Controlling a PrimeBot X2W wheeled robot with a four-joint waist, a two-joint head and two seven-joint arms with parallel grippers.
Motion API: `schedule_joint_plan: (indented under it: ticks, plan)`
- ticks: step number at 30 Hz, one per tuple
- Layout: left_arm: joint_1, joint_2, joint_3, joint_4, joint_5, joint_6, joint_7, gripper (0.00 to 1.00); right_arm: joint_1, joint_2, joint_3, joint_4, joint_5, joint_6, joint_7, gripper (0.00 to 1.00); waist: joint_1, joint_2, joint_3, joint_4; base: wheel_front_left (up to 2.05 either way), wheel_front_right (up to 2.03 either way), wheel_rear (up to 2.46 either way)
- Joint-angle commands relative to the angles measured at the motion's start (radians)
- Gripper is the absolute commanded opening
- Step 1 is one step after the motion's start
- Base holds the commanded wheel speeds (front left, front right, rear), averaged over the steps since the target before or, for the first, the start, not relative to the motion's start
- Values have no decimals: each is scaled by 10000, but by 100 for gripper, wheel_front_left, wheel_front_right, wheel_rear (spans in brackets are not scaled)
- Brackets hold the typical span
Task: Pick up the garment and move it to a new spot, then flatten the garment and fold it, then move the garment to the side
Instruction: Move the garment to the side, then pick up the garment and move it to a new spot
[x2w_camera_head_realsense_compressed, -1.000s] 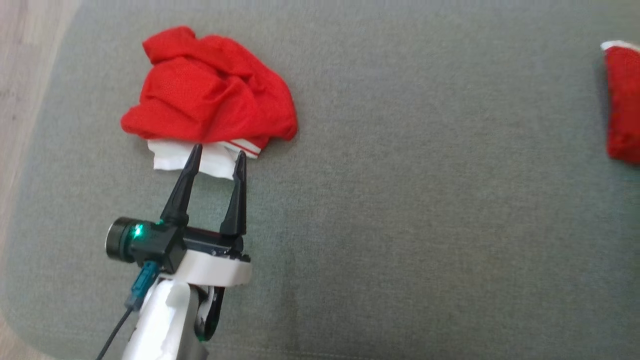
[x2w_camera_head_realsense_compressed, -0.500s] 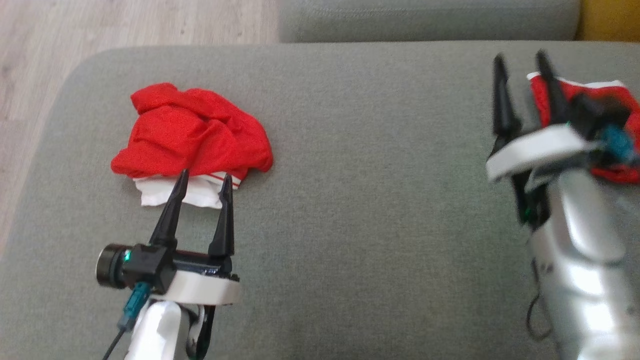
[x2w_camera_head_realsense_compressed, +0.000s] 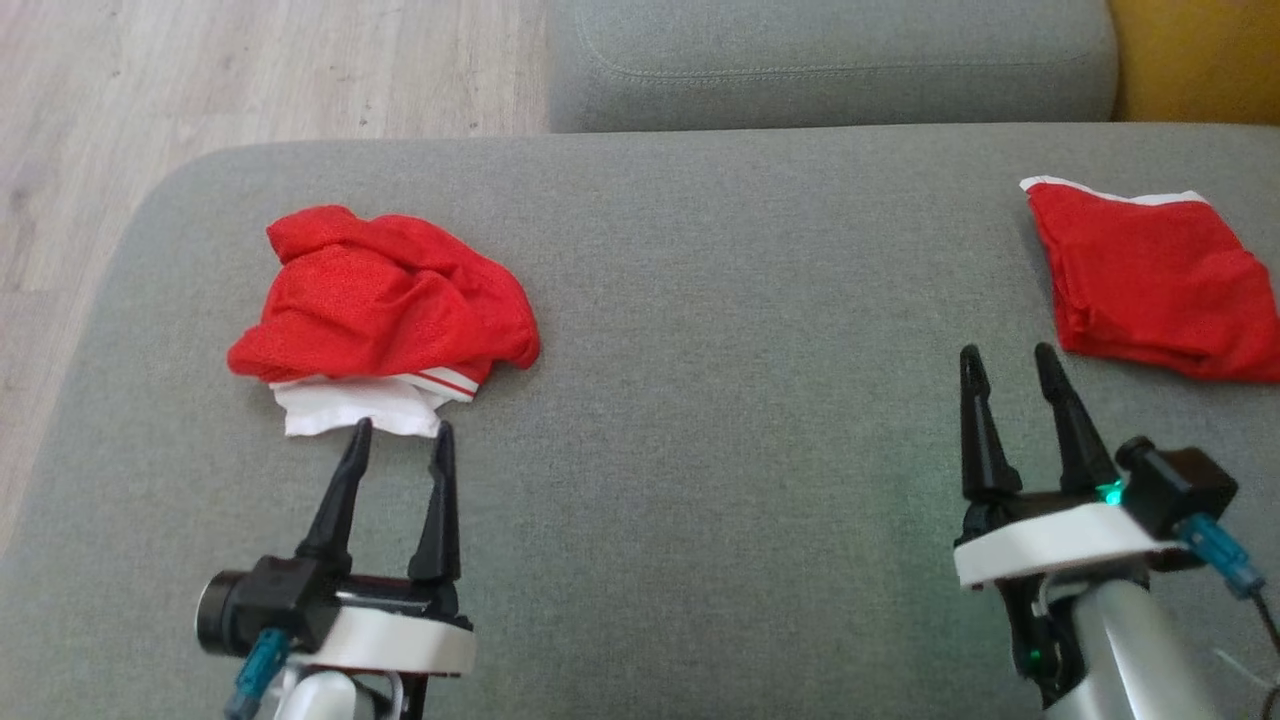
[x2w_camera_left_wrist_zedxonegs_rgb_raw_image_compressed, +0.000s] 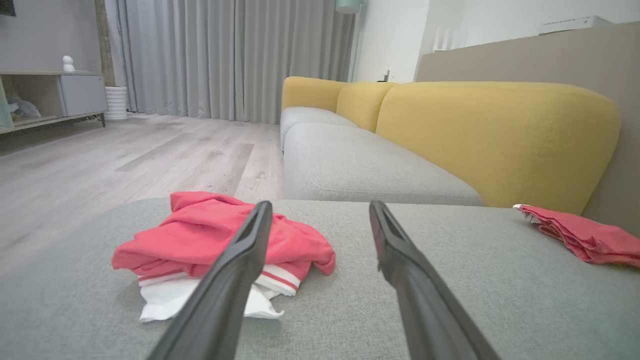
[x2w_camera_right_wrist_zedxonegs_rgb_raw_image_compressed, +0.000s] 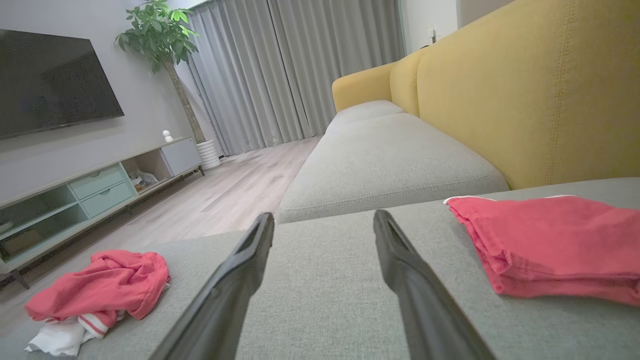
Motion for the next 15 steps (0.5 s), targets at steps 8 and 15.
schedule_joint_plan:
  ticks: [8,15]
  plan:
    - [-244,49,132,-270,25,71,-51,100,-124,38,321,-468,79,-19,-107,100,1,-1,-129,85,0,0,0]
    - [-378,49,-66,-241,46,123,-51,100,14,38,579,-508,204,-19,-108,100,1,-1,-261,446,0,0,0]
